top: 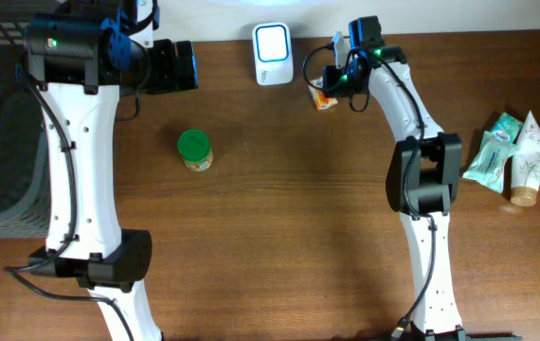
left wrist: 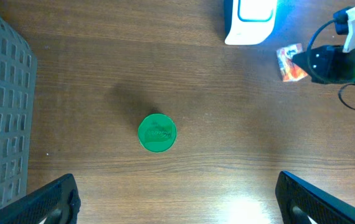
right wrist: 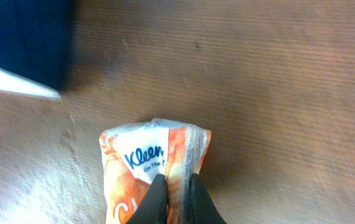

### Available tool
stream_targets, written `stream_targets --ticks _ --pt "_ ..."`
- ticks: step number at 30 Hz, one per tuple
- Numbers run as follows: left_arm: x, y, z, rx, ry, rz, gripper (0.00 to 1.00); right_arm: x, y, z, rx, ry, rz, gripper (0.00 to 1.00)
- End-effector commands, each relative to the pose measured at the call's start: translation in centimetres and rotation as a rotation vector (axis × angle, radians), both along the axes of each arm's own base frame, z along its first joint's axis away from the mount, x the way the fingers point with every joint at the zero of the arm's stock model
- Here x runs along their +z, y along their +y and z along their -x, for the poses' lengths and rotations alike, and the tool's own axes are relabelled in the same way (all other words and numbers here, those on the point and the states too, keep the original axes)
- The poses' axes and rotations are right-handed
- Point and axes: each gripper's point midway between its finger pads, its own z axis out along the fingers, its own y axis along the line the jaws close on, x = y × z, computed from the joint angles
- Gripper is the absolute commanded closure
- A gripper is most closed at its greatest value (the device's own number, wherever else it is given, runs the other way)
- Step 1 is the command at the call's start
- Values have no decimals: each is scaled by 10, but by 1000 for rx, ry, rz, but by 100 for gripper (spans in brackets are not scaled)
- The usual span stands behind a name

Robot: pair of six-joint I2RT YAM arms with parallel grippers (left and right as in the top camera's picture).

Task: Scan the item barcode
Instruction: 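Carry the Kleenex pack right and release it beside the other items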

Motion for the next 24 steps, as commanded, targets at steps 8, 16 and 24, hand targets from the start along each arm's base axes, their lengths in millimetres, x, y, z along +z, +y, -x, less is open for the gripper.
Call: stream_targets --ticks 8,16,24 --pt "9 -1 3 -16 -26 -4 1 137 12 11 -112 -329 723 96" --pt "9 -1 3 -17 -26 -4 1 197 129 -35 103 -787 628 96" --pt "9 -1 3 -16 -26 -4 1 141 112 -53 68 -718 611 96"
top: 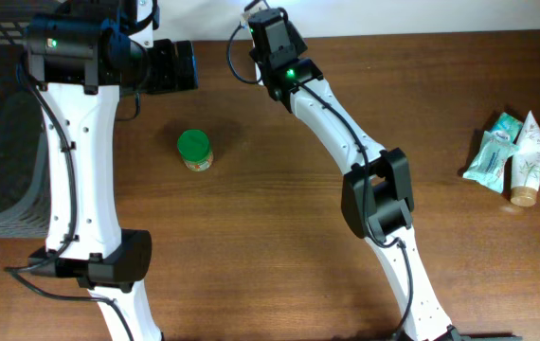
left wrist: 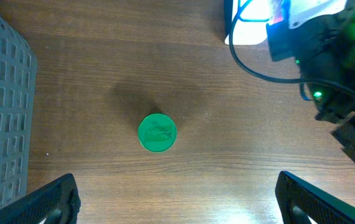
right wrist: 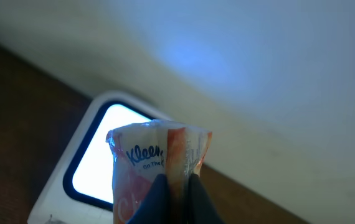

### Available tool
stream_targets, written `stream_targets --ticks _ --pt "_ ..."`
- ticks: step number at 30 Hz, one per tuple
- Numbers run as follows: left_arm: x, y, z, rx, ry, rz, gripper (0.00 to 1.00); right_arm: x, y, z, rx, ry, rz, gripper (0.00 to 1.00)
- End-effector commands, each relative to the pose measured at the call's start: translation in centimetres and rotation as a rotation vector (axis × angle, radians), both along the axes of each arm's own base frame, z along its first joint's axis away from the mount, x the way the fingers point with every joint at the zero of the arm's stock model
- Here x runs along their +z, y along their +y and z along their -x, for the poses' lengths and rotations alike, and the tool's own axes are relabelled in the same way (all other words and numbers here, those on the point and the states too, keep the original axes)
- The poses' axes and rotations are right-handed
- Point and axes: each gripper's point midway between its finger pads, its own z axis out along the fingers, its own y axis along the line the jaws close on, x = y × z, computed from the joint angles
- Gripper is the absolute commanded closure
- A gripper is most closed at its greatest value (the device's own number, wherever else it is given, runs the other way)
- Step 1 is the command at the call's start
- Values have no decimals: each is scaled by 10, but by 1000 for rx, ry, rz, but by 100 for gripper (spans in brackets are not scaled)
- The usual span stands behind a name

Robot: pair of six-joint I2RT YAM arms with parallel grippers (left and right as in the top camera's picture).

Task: Scan the item barcode
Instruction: 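Carry the Kleenex pack right and release it beside the other items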

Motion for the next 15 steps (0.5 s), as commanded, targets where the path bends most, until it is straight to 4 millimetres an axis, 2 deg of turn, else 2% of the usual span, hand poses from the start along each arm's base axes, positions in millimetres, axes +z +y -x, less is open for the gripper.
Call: stream_targets --ticks 1,4,5,7,8,9,10,13,15 --pt "9 -1 3 -17 -27 -4 1 21 -25 -5 -135 -56 -79 96" --pt "9 -1 3 -16 -26 -4 1 67 -87 -1 -301 -87 -174 96" --pt "9 -1 3 -16 -26 -4 1 81 -132 5 -394 -65 -209 96" --pt "9 -1 3 -17 -26 -4 1 84 -204 22 -545 -1 -232 96" --pt "9 -1 3 -17 -26 -4 1 72 -268 45 -669 99 -199 96" --pt "9 -1 3 -16 -26 -4 1 60 -300 61 -727 169 -168 96" --pt "9 -1 3 -16 -26 -4 1 43 -339 84 -804 269 -133 96" --pt "9 -1 3 -16 -26 -4 1 14 -424 145 -1037 433 -147 96" --pt "9 -1 3 -16 -26 -4 1 -7 -461 181 -1137 530 -215 96"
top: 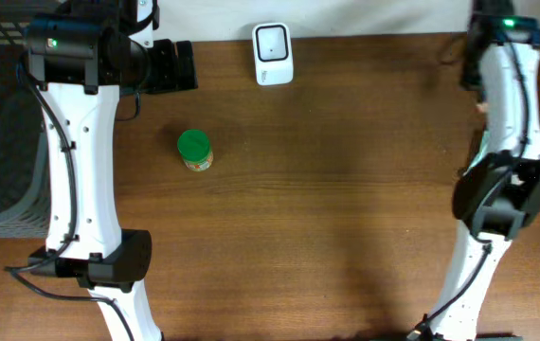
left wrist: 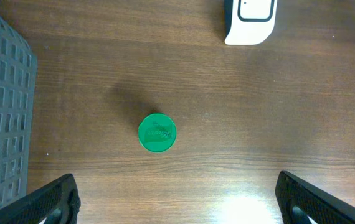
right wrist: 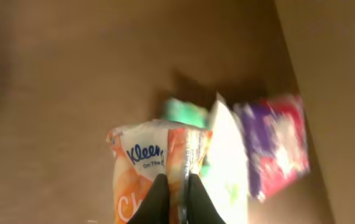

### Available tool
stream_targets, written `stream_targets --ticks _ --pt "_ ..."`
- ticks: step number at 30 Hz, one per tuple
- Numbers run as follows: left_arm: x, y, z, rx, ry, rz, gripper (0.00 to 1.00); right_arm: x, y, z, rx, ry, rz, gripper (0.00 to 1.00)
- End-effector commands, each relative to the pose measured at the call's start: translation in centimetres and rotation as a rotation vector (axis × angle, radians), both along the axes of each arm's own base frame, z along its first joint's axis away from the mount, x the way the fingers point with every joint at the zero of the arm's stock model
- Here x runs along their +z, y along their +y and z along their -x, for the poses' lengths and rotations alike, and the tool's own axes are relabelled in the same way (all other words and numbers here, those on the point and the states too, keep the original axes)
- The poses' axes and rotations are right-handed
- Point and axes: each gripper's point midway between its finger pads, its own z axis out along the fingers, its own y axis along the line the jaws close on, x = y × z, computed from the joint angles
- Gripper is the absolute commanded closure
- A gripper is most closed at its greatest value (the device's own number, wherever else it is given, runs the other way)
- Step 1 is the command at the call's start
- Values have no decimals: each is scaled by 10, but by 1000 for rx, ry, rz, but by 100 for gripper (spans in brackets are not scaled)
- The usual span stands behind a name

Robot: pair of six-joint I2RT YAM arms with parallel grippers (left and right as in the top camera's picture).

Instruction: Scan the item barcode

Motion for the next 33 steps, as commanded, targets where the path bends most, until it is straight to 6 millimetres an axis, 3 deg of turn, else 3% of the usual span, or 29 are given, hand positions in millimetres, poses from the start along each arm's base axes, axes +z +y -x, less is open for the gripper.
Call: stream_targets --ticks 1,5,9,12,14,16,18,19,20,22,24,26,28,33 --pt "9 -1 3 -16 -26 -4 1 -24 -31 35 -132 38 -117 96" --pt "9 -1 3 -17 -26 -4 1 -52 -58 72 -214 127 -157 96" --pt "9 -1 3 -16 -26 -4 1 -56 -60 71 -225 120 -149 37" --pt "9 -1 3 -17 -26 -4 1 -47 -57 66 -215 100 -143 21" --pt "9 -1 3 -17 -26 -4 1 -22 -40 51 -170 40 -130 20" --pt "9 -1 3 -16 -26 -4 1 0 13 21 -49 -57 -233 18" --pt "9 -1 3 -17 -26 -4 1 1 142 -14 206 -129 -649 9" --pt "9 -1 3 -16 -26 -4 1 2 194 -19 300 -125 -786 8" --pt "9 -1 3 -16 -26 -4 1 4 230 -22 370 -123 -850 5" --pt "9 -1 3 -16 -26 -4 1 7 288 -22 491 -107 -867 1" --pt "9 -1 3 -16 -26 -4 1 7 334 -20 586 -92 -821 1" --pt "9 -1 3 -16 -26 -4 1 6 353 -18 623 -86 -776 1" --pt "9 -1 3 -17 -26 -4 1 3 346 -16 605 -72 -739 1" --pt "9 -1 3 -16 -26 -4 1 -11 223 -4 256 -21 -584 1"
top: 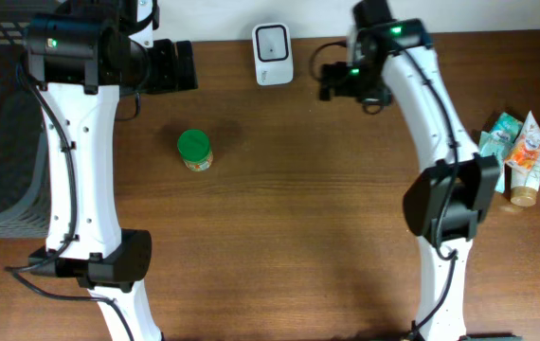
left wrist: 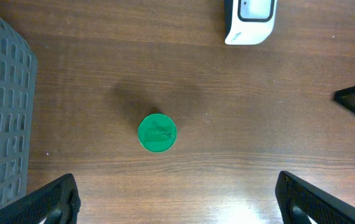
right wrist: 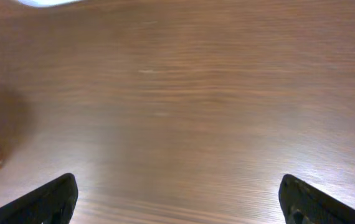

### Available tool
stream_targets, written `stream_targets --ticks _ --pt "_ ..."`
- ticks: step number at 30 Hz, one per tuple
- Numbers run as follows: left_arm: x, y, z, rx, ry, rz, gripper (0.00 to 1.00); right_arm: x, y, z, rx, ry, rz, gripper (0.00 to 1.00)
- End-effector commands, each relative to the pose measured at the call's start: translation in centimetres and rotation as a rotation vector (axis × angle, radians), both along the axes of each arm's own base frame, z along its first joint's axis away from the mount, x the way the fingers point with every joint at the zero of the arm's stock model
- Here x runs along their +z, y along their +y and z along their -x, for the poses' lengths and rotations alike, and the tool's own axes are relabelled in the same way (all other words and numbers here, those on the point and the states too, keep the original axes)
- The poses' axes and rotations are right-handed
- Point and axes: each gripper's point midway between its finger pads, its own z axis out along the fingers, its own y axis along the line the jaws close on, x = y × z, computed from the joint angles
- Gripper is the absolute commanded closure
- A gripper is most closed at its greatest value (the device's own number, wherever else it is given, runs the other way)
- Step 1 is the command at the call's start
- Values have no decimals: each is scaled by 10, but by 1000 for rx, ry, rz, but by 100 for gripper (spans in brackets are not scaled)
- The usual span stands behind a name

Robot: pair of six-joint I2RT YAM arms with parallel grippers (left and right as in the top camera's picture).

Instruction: Scan the item barcode

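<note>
The white scanner stands at the table's back edge with its window dark; it also shows in the left wrist view. A green-lidded jar stands upright on the wood, below my left gripper's camera. My right gripper hovers just right of the scanner, open and empty. My left gripper is held high at the back left, open with nothing in it. The orange Kleenex pack lies among the packs at the far right.
A grey basket fills the left edge. At the far right lie a teal pack, a tube and a purple pack. A small coloured thing shows at the right wrist view's left edge.
My right gripper was shut on the Kleenex pack above the packs at the far right. Now it is open and empty beside the scanner, and the pack lies among those packs.
My right gripper held the Kleenex pack just right of the lit scanner, then right in front of its glowing window. After that it held the pack over the pile at the far right. Now the pack rests there and the gripper is open by the scanner. The left arm stayed still.
</note>
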Motion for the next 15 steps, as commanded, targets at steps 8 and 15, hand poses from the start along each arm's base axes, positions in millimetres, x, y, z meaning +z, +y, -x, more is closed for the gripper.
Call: stream_targets --ticks 8,15 --pt "9 -1 3 -16 -27 -4 1 7 -184 36 -381 114 176 1" --pt "9 -1 3 -16 -27 -4 1 7 -186 36 -386 114 175 1"
